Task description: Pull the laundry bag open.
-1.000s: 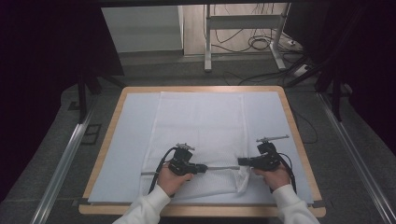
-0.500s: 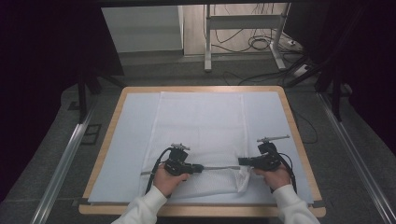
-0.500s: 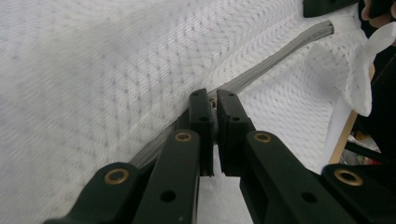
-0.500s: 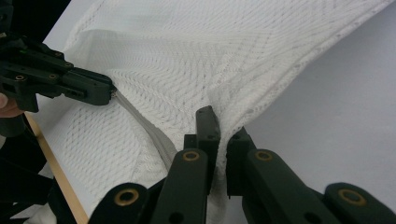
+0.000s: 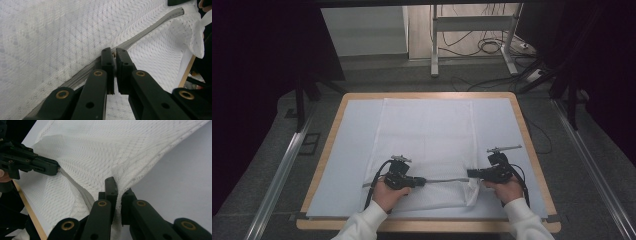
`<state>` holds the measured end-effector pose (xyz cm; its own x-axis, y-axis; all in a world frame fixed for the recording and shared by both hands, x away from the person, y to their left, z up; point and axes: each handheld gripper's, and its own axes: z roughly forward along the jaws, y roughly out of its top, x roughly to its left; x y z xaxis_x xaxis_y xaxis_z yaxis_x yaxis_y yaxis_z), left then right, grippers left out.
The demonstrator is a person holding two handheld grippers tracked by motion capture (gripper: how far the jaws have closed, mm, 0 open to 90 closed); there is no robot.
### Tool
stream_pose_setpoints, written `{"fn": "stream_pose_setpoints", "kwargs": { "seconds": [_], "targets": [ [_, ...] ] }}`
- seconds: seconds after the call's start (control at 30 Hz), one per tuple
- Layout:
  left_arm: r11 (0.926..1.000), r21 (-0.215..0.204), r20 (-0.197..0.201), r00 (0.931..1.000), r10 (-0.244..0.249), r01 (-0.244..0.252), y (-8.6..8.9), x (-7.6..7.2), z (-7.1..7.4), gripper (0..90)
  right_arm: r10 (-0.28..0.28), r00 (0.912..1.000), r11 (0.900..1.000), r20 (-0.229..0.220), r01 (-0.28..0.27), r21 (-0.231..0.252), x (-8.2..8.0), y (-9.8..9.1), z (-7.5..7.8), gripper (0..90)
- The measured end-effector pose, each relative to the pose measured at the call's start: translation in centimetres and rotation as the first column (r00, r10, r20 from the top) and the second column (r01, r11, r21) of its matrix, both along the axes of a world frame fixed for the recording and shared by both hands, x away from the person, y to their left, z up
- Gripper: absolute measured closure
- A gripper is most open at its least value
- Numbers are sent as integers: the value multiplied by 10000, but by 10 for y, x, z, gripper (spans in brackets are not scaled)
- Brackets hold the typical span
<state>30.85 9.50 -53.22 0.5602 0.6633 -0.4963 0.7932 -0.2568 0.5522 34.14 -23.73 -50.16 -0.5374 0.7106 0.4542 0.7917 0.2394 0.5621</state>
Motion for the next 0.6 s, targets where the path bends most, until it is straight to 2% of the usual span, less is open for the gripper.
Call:
{"fn": "stream_pose_setpoints", "kwargs": {
  "seconds": [0.4,0.53,0.6],
  "targets": [
    [10000,2,-38,10000,63,-63,4,-2,-2,866,-6,10000,10000,-27,6,-38,0,0,0,877],
    [9990,364,106,9996,245,-249,9,-1,-2,866,-61,10000,9999,32,62,-115,0,-1,0,877],
    [9993,139,-41,9994,337,-336,13,0,-3,867,-148,9999,9998,29,148,-95,1,-4,0,877]
  ]
}}
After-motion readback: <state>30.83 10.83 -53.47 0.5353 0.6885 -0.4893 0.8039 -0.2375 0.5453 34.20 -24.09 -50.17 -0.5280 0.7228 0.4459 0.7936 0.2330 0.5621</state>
